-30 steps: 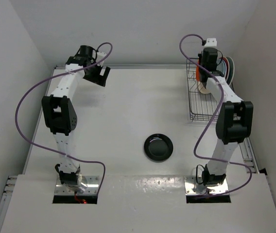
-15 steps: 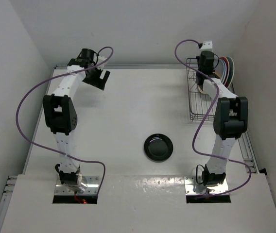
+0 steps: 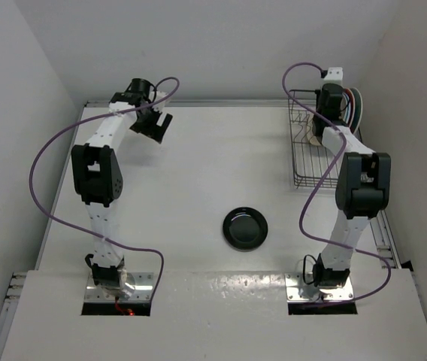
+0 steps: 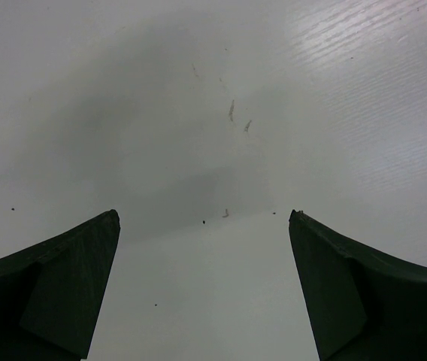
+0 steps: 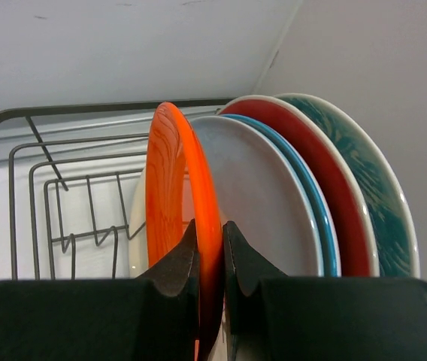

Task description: Load the plates into the dish rack

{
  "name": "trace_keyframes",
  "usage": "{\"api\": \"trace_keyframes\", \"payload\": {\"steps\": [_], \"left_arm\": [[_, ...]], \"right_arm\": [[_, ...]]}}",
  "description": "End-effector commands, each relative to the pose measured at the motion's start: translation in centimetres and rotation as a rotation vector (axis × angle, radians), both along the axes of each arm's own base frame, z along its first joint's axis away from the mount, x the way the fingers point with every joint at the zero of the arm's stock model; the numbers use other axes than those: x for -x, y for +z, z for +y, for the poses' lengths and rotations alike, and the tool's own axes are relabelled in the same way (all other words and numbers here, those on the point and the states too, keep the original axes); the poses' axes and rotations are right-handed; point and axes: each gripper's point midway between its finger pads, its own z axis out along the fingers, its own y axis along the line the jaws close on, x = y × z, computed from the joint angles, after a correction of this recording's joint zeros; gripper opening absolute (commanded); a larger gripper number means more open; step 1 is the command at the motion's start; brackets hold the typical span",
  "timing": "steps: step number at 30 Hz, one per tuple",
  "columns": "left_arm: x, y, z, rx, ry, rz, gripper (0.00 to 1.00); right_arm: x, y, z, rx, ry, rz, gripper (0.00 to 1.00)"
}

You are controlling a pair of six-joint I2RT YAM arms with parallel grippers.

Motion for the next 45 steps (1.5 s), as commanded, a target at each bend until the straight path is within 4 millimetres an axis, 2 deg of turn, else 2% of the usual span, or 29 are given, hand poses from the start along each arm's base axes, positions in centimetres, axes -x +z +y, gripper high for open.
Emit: {"api": "trace_keyframes", "payload": {"steps": [1, 4, 7, 8, 12, 15, 17, 24, 29, 32, 34, 38, 40, 42, 43, 45], "left_arm": [[-0.7, 1.3, -0.2, -0.022, -0.006, -0.041, 1.00], [-0.5, 1.2, -0.1, -0.023, -0.006, -0.032, 1.00], [-0.7, 1.1, -0.2, -0.023, -0.006, -0.032, 1.00], [-0.7, 1.1, -0.5, -0.031, -0.011, -0.033, 1.00], [-0.7, 1.1, -0.3, -0.045, -0.013, -0.035, 1.00], [-0.5, 0.8, -0.2, -0.046, -0.013, -0.026, 1.00], [-0.5, 1.2, -0.2, -0.045, -0.013, -0.035, 1.00], [-0.5, 1.2, -0.2, -0.045, -0.013, -0.035, 1.00], [-0.5, 1.2, -0.2, -0.045, -0.013, -0.035, 1.00], [-0.5, 1.2, -0.2, -0.045, -0.013, -0.035, 1.00], [-0.5, 1.2, -0.2, -0.045, -0.013, -0.035, 1.00], [-0.5, 1.2, -0.2, -0.045, -0.013, -0.035, 1.00], [-0.5, 1.2, -0.2, -0.045, -0.013, -0.035, 1.00], [-0.5, 1.2, -0.7, -0.045, -0.022, -0.035, 1.00], [-0.5, 1.2, -0.7, -0.049, -0.030, -0.036, 1.00], [-0.5, 1.2, -0.7, -0.049, -0.030, -0.036, 1.00]], "right_arm": [[0.2, 8.0, -0.1, -0.032, -0.008, -0.221, 0.00], [-0.4, 8.3, 0.4, -0.090, 0.035, -0.228, 0.00], [-0.9, 7.0, 0.5, -0.142, 0.061, -0.197, 0.00], [-0.9, 5.4, 0.9, -0.164, 0.081, -0.155, 0.00], [-0.6, 1.8, 0.9, -0.212, 0.073, -0.096, 0.00], [-0.3, 0.5, 0.6, -0.219, 0.045, -0.080, 0.00], [-0.1, 0.3, 0.3, -0.219, 0.020, -0.087, 0.00], [0.0, 1.8, -0.2, -0.165, 0.020, -0.108, 0.00], [0.9, 0.3, -0.9, -0.121, -0.013, -0.071, 0.00], [1.2, 0.6, -1.0, -0.100, -0.011, -0.083, 0.00], [1.1, 0.5, -0.7, -0.094, 0.012, -0.077, 0.00], [1.1, -1.1, 0.4, -0.121, 0.067, -0.037, 0.00], [1.0, -1.9, 1.0, -0.153, 0.086, -0.022, 0.18], [1.0, -2.1, 1.2, -0.167, 0.093, -0.003, 0.44], [1.0, -2.3, 1.5, -0.180, 0.099, 0.002, 0.67], [0.8, -1.3, 1.8, -0.198, 0.118, -0.007, 0.78]]}}
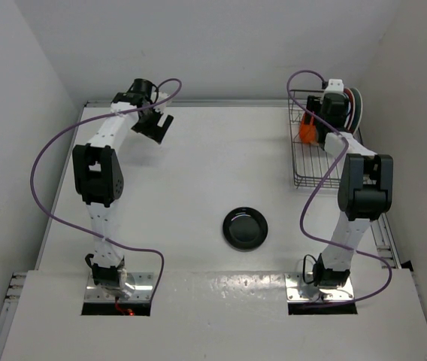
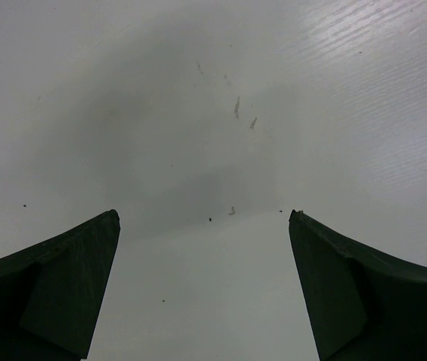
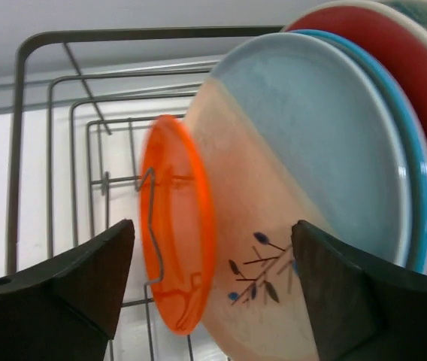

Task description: Load the plates into the dish rack

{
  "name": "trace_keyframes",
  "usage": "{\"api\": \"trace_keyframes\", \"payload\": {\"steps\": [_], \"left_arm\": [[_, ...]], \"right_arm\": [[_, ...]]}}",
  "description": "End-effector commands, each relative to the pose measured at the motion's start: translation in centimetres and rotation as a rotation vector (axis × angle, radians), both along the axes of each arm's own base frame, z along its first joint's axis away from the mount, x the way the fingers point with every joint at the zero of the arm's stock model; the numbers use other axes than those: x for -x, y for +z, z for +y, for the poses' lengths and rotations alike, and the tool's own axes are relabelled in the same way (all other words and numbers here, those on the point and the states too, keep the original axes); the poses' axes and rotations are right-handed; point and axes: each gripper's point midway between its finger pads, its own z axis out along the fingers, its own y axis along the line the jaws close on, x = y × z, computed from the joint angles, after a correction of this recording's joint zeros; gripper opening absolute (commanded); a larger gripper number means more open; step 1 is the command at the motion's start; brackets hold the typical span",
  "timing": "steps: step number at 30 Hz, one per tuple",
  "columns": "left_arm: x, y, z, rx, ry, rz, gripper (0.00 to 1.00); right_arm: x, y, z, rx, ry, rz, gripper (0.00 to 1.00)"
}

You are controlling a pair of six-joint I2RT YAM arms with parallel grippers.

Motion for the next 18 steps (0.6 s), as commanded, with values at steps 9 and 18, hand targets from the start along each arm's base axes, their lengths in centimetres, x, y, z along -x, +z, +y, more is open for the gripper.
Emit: {"api": "trace_keyframes", "payload": {"steps": [9, 18], "left_arm": [[-0.3, 1.4, -0.5, -0.014, -0.015, -0.034, 1.00], [0.0, 1.3, -1.4, 0.007, -0.037, -0.022, 1.00]], "right_arm": [[3.9, 10.4, 6.5, -0.090, 0.163, -0.110, 1.00], [19.5, 1.4, 23.4, -0.482, 0.696, 0.297, 0.24]]}}
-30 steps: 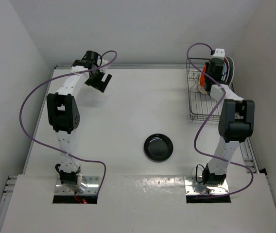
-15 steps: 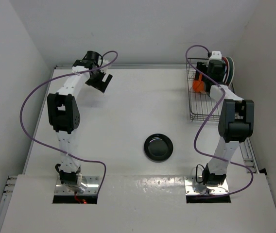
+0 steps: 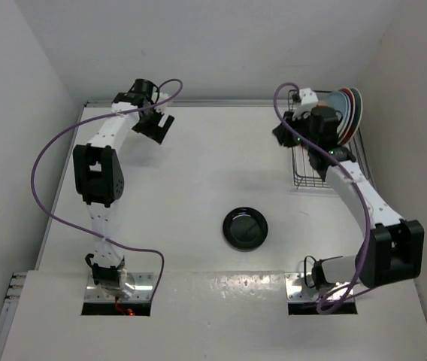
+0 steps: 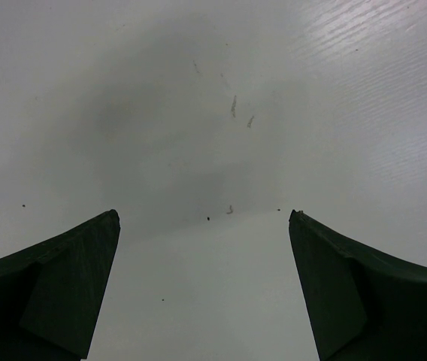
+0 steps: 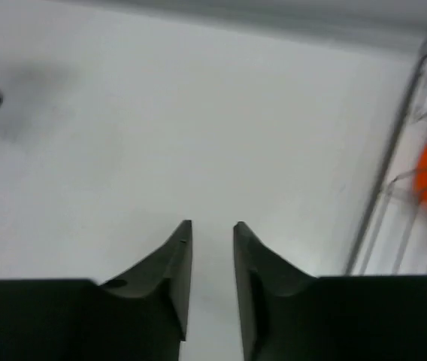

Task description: Load the plates into the dish rack

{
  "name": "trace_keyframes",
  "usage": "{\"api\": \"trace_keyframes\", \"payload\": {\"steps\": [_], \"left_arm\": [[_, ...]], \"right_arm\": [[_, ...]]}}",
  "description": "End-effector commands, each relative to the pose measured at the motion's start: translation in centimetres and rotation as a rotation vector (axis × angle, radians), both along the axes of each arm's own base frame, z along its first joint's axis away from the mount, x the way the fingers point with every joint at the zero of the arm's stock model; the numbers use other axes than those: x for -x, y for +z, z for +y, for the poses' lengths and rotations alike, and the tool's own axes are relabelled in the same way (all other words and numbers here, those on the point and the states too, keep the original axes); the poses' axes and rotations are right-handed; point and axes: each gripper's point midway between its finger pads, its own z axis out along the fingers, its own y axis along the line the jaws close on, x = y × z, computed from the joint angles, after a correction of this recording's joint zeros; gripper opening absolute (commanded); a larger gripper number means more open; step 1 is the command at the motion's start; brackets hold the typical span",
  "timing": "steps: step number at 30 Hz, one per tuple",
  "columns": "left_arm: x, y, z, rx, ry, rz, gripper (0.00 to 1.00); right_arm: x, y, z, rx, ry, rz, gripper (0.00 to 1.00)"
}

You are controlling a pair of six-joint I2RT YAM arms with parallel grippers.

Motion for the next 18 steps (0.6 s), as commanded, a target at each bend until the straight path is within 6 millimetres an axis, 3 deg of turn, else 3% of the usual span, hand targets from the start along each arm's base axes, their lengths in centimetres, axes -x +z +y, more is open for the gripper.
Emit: {"api": "trace_keyframes", "payload": {"steps": [1, 2, 4, 5, 6, 7, 8, 9, 10, 11, 12, 13, 15, 18], "left_arm": [[-0.1, 1.3, -1.9, 0.025, -0.047, -0.024, 1.00], [0.0, 1.3, -2.1, 0.035, -0.054, -0.022, 0.98], [0.3, 1.2, -2.7, 0.034, -0.066, -0.013, 0.96], [1.0, 0.4, -3.2, 0.030, -0.078, 0.017, 0.95], [1.5, -0.3, -3.8, 0.027, -0.091, 0.036, 0.93], [2.1, -0.6, -3.7, 0.025, -0.091, 0.050, 0.84], [4.0, -2.4, -4.8, 0.052, -0.134, 0.116, 0.78], [5.5, -3.3, -5.1, 0.074, -0.165, 0.162, 0.69], [6.8, -3.0, -6.0, 0.091, -0.213, 0.172, 0.51], [8.4, -3.6, -7.2, 0.128, -0.260, 0.206, 0.42], [10.9, -5.4, -7.4, 0.135, -0.287, 0.278, 0.34], [12.3, -5.1, -8.3, 0.143, -0.327, 0.285, 0.23], [16.4, -7.1, -9.0, 0.157, -0.395, 0.379, 0.17], [20.3, -8.1, -10.4, 0.126, -0.523, 0.442, 0.09]], "right_arm": [[8.0, -8.3, 5.0, -0.079, 0.183, 0.311, 0.31], [10.6, -11.6, 5.6, -0.081, 0.187, 0.397, 0.35], [12.0, -12.0, 6.2, -0.087, 0.161, 0.402, 0.56], [14.0, -14.3, 6.2, -0.087, 0.139, 0.474, 0.61], [14.7, -15.0, 6.2, -0.085, 0.113, 0.494, 0.68], [15.1, -14.9, 6.0, -0.087, 0.088, 0.484, 0.71], [16.6, -16.8, 5.6, -0.062, 0.076, 0.526, 0.71], [17.1, -16.9, 5.7, -0.068, 0.066, 0.527, 0.72], [17.6, -17.4, 5.5, -0.053, 0.047, 0.538, 0.72], [18.9, -19.0, 5.0, -0.036, 0.035, 0.580, 0.74], [19.4, -19.4, 4.9, -0.036, 0.027, 0.592, 0.75], [20.3, -20.3, 4.8, -0.056, 0.012, 0.633, 0.78], [21.4, -21.7, 5.0, -0.068, 0.025, 0.677, 0.78], [22.3, -22.6, 5.7, -0.068, 0.050, 0.707, 0.74]]}}
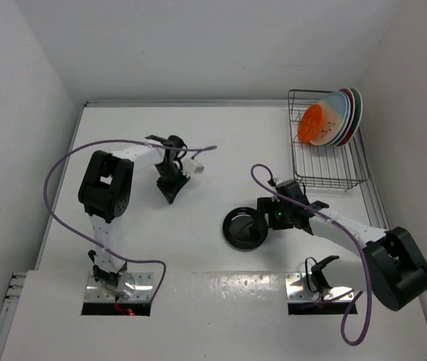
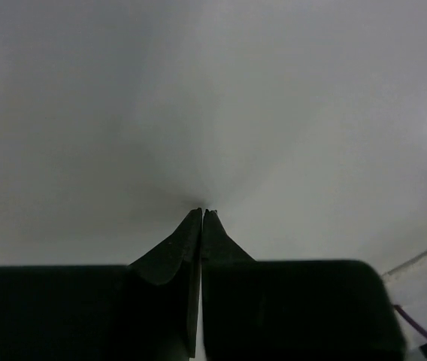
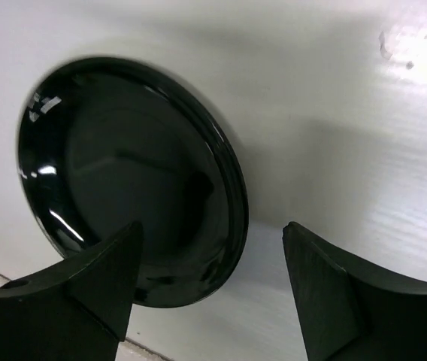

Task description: Load the plates into the dish rack

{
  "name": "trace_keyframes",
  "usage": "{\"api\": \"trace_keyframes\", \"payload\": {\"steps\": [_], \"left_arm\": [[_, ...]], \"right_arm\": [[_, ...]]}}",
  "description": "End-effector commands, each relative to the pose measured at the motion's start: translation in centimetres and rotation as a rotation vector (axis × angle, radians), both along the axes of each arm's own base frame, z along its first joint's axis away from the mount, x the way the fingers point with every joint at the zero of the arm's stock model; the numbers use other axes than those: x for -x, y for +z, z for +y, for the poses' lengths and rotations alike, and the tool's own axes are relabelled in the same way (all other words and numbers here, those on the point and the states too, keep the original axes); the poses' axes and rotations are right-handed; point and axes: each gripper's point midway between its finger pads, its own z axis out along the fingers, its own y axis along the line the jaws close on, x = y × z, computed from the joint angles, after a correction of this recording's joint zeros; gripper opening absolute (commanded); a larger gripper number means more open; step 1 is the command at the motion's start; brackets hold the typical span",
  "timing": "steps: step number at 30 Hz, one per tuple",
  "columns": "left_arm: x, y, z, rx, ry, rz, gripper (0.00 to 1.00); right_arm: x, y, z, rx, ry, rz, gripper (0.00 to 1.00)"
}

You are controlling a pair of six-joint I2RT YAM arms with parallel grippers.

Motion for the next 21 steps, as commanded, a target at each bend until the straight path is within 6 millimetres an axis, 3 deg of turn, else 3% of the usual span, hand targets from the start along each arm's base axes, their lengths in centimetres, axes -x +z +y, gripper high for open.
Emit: {"api": "trace_keyframes", "payload": {"steps": [1, 4, 6, 10, 11, 14, 17, 21], "left_arm": [[4.1, 1.9, -2.6, 0.083, -0.189, 0.012, 0.08], [7.1, 1.6, -3.2, 0.138, -0.248, 0.053, 0.08], [8.3, 1.8, -3.6, 0.157, -0.276, 0.061, 0.08], [9.7, 1.7, -4.2, 0.149, -0.300, 0.031, 0.08], [9.5, 1.9, -4.6, 0.148, -0.316, 0.009, 0.09], [9.0, 2.0, -4.3, 0.113, -0.302, -0.032, 0.09], [8.3, 1.9, -4.0, 0.083, -0.277, -0.061, 0.09], [7.8, 1.9, -3.6, 0.053, -0.253, -0.078, 0.09]], "right_arm": [[0.0, -0.4, 1.3, -0.043, -0.009, 0.001, 0.71], [0.9, -1.6, 1.2, -0.041, -0.010, 0.030, 0.69], [1.6, -2.6, 0.8, -0.039, -0.015, 0.046, 0.61], [2.4, -3.6, 0.6, -0.055, -0.031, 0.048, 0.18], [2.5, -3.7, 0.6, -0.057, -0.035, 0.047, 0.00], [1.7, -2.8, 0.6, -0.058, -0.023, -0.007, 0.00], [-0.6, 0.0, 1.5, -0.076, 0.005, -0.106, 0.00], [-5.6, 7.2, 3.2, -0.117, 0.022, -0.309, 0.00]]}}
